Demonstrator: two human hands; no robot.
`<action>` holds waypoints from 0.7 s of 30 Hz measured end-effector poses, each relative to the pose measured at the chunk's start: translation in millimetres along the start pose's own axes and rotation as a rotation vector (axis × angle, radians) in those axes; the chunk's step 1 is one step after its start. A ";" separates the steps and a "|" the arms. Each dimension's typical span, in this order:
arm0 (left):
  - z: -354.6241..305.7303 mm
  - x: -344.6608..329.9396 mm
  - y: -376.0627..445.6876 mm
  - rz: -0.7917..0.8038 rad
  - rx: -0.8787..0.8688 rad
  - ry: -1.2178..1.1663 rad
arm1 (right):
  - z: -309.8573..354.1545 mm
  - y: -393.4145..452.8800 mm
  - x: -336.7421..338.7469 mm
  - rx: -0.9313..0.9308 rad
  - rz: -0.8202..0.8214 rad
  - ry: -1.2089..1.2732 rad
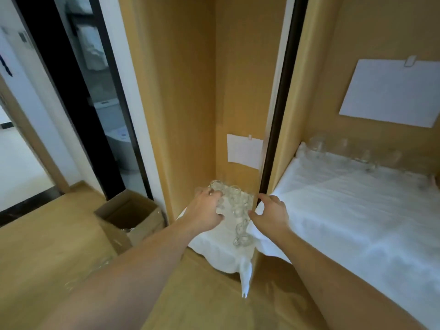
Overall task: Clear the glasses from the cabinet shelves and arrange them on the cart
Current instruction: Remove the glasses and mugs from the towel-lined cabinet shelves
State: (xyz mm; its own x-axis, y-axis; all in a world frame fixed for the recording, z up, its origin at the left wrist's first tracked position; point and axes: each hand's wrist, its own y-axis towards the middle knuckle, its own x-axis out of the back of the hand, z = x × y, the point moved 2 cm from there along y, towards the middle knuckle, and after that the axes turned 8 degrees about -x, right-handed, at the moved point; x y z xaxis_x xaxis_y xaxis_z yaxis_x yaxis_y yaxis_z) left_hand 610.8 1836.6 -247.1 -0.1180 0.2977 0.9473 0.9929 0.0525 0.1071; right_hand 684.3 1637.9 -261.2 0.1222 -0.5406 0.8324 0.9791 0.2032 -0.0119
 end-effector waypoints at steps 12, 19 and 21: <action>91.1 14.4 -13.2 0.023 0.134 -0.007 | 77.0 15.3 -72.7 0.066 0.136 -0.098; 148.5 14.8 26.5 0.080 0.205 0.082 | 110.1 74.8 -123.3 0.066 0.220 -0.096; 163.5 12.4 40.9 0.115 0.208 0.126 | 116.0 92.7 -137.2 0.053 0.250 -0.101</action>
State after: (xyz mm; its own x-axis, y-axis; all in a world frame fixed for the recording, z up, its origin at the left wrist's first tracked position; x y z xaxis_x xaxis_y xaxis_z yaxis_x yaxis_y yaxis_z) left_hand 647.0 1998.3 -280.3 0.0117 0.1931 0.9811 0.9731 0.2236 -0.0556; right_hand 739.4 1825.6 -312.2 0.3398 -0.3844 0.8583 0.9103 0.3639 -0.1975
